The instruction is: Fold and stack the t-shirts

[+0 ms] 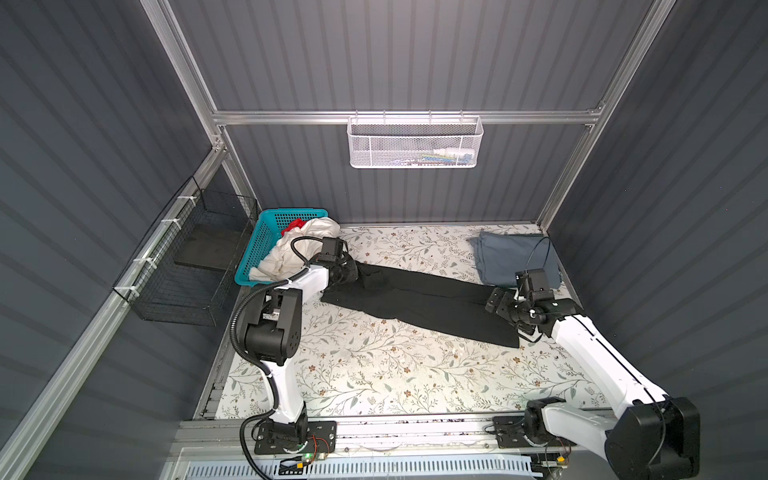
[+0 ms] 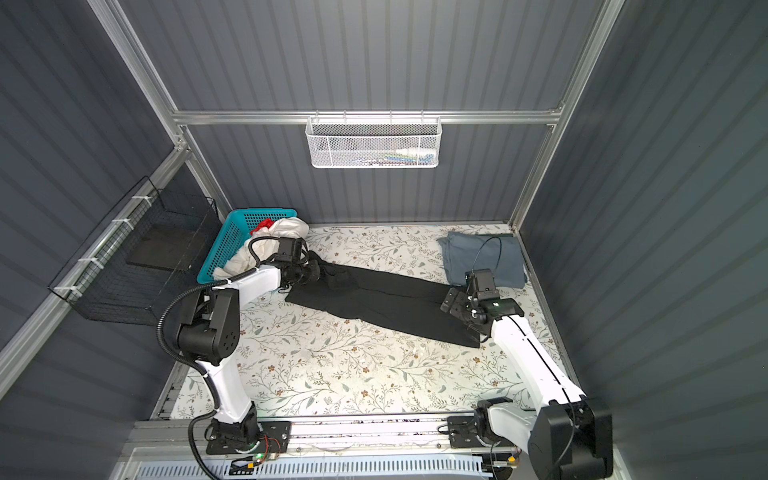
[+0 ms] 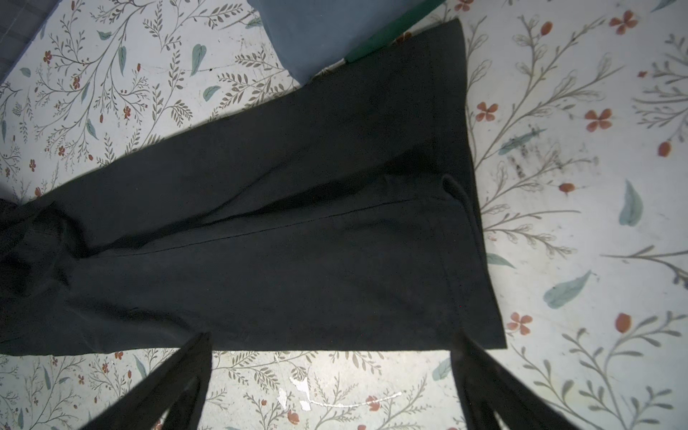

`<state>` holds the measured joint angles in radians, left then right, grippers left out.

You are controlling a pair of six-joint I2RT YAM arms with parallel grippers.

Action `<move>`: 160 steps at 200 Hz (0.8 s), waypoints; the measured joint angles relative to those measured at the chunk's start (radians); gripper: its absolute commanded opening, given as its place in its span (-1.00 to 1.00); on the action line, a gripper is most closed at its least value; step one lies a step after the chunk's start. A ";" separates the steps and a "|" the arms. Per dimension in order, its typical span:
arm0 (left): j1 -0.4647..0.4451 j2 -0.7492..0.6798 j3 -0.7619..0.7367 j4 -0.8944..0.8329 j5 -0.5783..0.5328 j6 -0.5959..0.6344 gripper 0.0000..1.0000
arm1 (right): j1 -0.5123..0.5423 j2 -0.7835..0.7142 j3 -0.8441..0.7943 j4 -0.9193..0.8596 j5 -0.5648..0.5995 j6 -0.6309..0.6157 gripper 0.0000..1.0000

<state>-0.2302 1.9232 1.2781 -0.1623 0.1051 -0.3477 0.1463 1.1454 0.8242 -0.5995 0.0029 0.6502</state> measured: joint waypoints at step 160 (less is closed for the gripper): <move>0.000 0.074 0.200 -0.103 -0.112 0.061 -1.00 | -0.003 0.046 0.000 0.005 -0.015 -0.002 0.98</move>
<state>-0.2302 1.9972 1.4776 -0.2653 -0.0071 -0.2863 0.1436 1.1912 0.8246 -0.5949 -0.0120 0.6483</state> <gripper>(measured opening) 0.050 0.991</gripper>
